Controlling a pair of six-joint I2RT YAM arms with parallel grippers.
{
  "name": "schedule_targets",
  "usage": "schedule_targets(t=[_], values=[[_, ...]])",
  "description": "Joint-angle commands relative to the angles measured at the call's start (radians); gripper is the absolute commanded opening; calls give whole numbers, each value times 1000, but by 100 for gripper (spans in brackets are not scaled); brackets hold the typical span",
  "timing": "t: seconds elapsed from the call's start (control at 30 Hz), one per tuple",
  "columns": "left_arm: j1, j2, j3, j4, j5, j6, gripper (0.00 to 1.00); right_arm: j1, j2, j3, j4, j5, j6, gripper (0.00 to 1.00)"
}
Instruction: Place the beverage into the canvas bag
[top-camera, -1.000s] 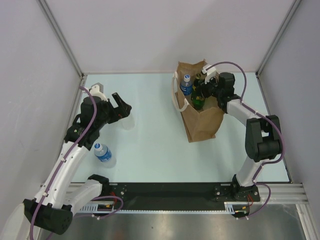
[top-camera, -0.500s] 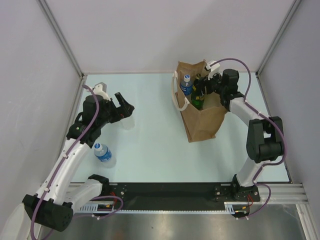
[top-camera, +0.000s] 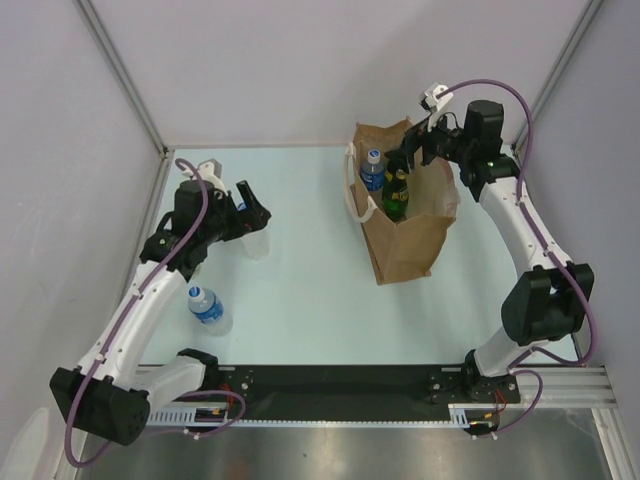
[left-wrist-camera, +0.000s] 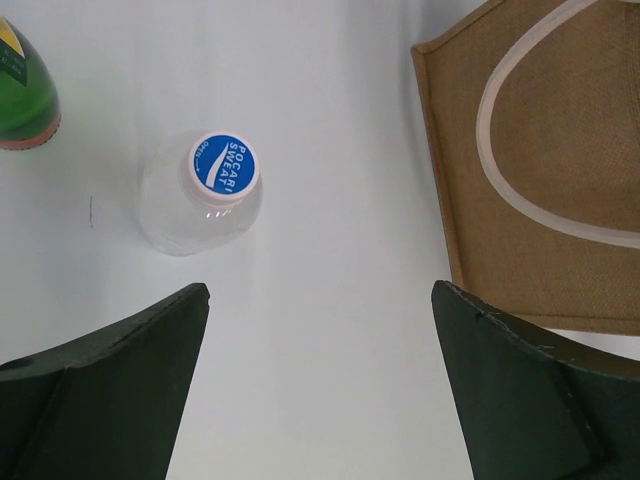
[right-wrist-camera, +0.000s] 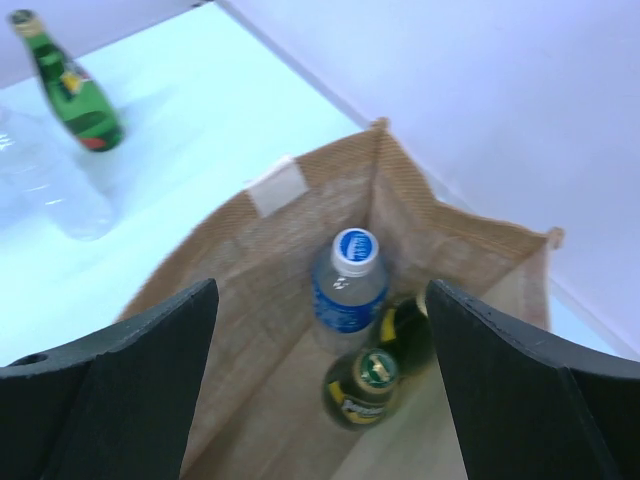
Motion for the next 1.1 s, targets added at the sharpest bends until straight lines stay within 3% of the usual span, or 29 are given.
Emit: schedule_targets(t=[0.0,0.43,0.7,1.07], values=[[-10,50,93,-28,-29,38,99,-3,-29,70,-154,-147,1,91],[-59,305,321,-235,-317,68,86,5,-52,43,-164,-175,56,90],[-59,424,389,-286,-352,75,74,4,-58,32,-167,-166,51,91],[-59,460,404,-288,-368,94,56,4,-61,15,-179,-164,48,90]])
